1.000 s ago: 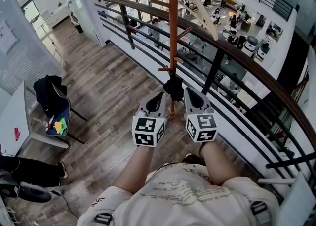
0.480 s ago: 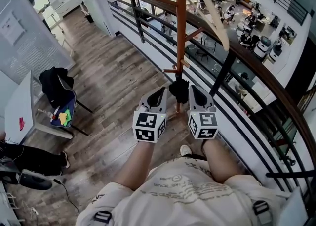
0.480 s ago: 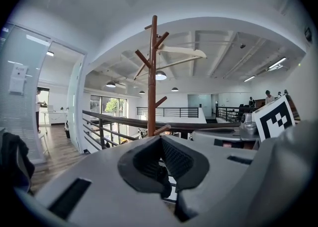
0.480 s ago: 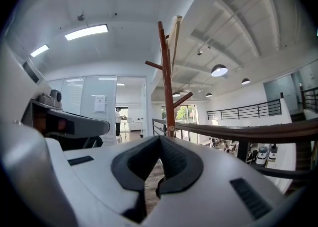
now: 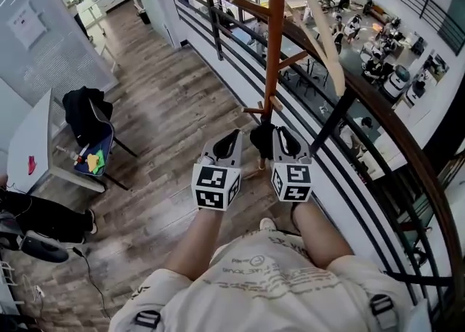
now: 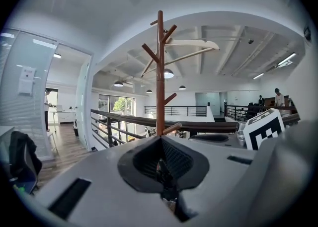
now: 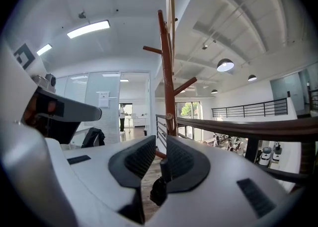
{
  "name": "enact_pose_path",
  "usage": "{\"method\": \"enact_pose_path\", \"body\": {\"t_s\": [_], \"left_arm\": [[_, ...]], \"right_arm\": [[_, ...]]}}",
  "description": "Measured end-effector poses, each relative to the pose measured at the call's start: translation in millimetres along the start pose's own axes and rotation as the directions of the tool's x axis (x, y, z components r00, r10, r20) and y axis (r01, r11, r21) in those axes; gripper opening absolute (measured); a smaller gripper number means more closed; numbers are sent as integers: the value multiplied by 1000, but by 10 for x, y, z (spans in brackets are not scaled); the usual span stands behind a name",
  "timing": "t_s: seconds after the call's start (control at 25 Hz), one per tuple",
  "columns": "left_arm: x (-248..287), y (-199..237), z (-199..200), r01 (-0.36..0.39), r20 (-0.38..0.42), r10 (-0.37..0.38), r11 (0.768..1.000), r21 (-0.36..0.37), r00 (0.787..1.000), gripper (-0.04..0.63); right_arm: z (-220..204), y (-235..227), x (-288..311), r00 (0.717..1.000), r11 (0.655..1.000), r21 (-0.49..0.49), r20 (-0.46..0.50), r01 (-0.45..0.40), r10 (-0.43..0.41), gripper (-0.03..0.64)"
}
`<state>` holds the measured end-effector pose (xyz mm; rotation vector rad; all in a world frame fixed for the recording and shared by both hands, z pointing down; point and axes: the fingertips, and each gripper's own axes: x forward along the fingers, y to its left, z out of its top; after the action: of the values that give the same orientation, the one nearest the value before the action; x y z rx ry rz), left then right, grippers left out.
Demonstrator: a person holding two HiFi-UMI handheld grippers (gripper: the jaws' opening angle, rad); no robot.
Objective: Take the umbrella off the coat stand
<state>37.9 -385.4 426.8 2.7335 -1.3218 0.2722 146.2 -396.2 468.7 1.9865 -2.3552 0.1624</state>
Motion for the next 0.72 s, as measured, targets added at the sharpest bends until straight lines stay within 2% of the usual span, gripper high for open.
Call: {"method": "enact_pose_path", "body": {"t_s": [0.16,0.28,0.4,0.72], "left_arm": [[41,79,-6,-28,-5,28,1000,-4,1000,-8],[65,125,-18,-46,-8,46,999,-4,999,-8],[63,205,-16,-75,-8,75,997,-9,997,-8],[-10,493,-99,-154,-17,154,988,-27,988,-6]], "right_arm": [[-80,-77,207,999,999,-25,-12,47,-48,69],[-164,-118,358,995,993,-66,-26,95,-97,69],[-210,-113,499,993,990,-90,-31,107,-110,69],[-399,-132,783,979,978,-106,-81,180,-189,69]]}}
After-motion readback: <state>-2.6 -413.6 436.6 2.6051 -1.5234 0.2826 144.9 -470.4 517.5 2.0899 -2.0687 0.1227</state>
